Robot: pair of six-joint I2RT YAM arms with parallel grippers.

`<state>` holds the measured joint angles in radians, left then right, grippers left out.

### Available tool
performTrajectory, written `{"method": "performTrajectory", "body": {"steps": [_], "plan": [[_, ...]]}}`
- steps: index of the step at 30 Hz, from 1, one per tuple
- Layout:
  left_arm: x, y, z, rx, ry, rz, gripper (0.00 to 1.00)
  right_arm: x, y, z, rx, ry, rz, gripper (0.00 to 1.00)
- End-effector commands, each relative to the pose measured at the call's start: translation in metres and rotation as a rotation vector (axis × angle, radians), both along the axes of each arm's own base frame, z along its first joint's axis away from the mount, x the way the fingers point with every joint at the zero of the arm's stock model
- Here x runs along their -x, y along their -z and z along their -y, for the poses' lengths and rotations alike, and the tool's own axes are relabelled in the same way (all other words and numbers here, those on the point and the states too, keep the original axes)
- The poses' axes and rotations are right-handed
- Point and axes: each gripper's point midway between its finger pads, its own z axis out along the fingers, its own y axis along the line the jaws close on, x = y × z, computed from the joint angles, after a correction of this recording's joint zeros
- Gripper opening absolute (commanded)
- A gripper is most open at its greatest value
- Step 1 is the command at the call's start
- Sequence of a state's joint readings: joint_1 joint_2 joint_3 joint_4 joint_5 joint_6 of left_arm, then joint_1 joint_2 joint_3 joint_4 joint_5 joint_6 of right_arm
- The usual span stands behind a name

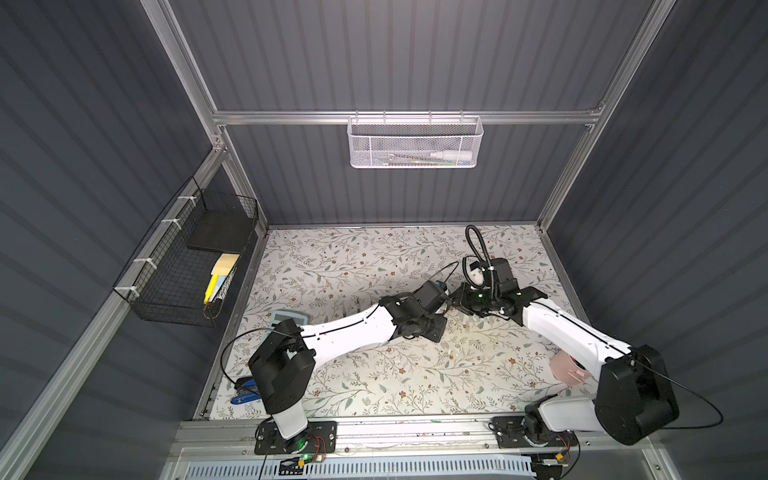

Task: Remove protective caps from carving knives
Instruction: Remove the protective sleeve from the carving knife.

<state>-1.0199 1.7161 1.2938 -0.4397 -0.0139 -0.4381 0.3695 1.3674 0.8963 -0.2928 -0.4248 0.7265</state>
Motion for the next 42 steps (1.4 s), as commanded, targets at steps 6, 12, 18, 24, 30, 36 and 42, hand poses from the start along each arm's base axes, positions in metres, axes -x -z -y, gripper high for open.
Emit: {"method": "performTrajectory", "body": {"steps": [6, 12, 18, 24, 30, 36, 42], "plan": [[0.000, -0.008, -0.003, 0.017, 0.009, 0.011, 0.00, -0.002, 0.001, 0.004, 0.038, 0.007, 0.008, 0.00], [0.002, -0.002, -0.004, 0.010, 0.013, 0.000, 0.00, -0.013, 0.003, 0.027, 0.086, 0.086, 0.015, 0.00], [0.002, 0.000, -0.006, 0.006, 0.011, -0.001, 0.00, -0.028, -0.008, 0.058, 0.048, 0.162, 0.014, 0.00], [0.002, 0.002, -0.005, 0.005, 0.014, -0.007, 0.00, -0.032, -0.015, 0.062, 0.044, 0.173, 0.025, 0.00], [0.002, 0.002, -0.006, 0.002, 0.011, -0.007, 0.00, -0.034, -0.020, 0.063, 0.042, 0.175, 0.034, 0.00], [0.003, 0.004, -0.006, 0.001, 0.012, -0.010, 0.00, -0.037, -0.022, 0.070, 0.039, 0.190, 0.037, 0.00], [0.003, 0.006, -0.007, -0.001, 0.011, -0.012, 0.00, -0.043, -0.025, 0.081, 0.007, 0.214, 0.034, 0.00]]}}
